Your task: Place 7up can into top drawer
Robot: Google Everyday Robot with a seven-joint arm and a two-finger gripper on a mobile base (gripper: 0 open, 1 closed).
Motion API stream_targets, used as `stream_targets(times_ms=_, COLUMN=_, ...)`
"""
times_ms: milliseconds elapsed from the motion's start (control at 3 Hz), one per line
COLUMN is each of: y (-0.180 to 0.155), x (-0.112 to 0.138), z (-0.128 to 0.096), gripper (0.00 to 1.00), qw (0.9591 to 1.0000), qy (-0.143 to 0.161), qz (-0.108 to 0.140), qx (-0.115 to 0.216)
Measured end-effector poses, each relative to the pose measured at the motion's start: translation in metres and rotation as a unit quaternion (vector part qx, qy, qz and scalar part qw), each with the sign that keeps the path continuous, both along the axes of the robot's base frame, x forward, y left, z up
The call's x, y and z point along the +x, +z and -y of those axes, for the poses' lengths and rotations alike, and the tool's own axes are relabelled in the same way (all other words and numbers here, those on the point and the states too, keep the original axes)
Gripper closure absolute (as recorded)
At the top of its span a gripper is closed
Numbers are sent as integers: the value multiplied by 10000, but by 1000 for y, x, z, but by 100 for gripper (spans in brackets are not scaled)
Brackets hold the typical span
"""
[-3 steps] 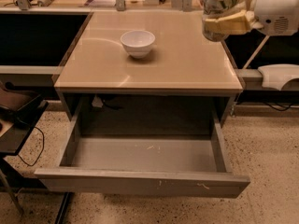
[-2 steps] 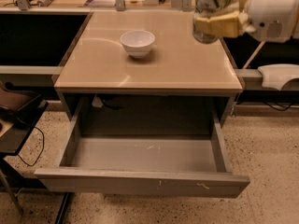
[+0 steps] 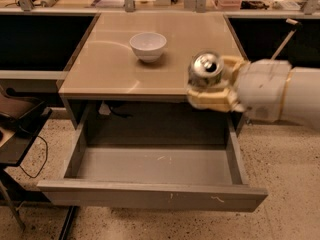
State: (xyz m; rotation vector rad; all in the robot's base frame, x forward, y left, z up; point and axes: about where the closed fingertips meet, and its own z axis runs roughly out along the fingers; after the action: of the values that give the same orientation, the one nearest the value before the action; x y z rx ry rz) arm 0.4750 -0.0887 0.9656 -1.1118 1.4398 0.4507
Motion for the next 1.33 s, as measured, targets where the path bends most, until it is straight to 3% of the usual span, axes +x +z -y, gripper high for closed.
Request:
stream_targets(times_ms=333, y=-85, x=19, z=-2, gripper=100, qw=9980, qy=-277, qz=-98, qx=-556)
stream_targets(times_ms=667, y=-154, x=54, z=-19, gripper=100, qw=9926, qy=-402, qz=-183, qx=-1134)
stream_targets(times_ms=1000, y=-185, x=73, z=-33, gripper=100, qw=9888, qy=-402, qz=-287, qx=-1406)
stream_targets(times_ms=1333, y=-185, x=74, z=-39, gripper=100, qw=9889, qy=-343, qz=-278, qx=-1415)
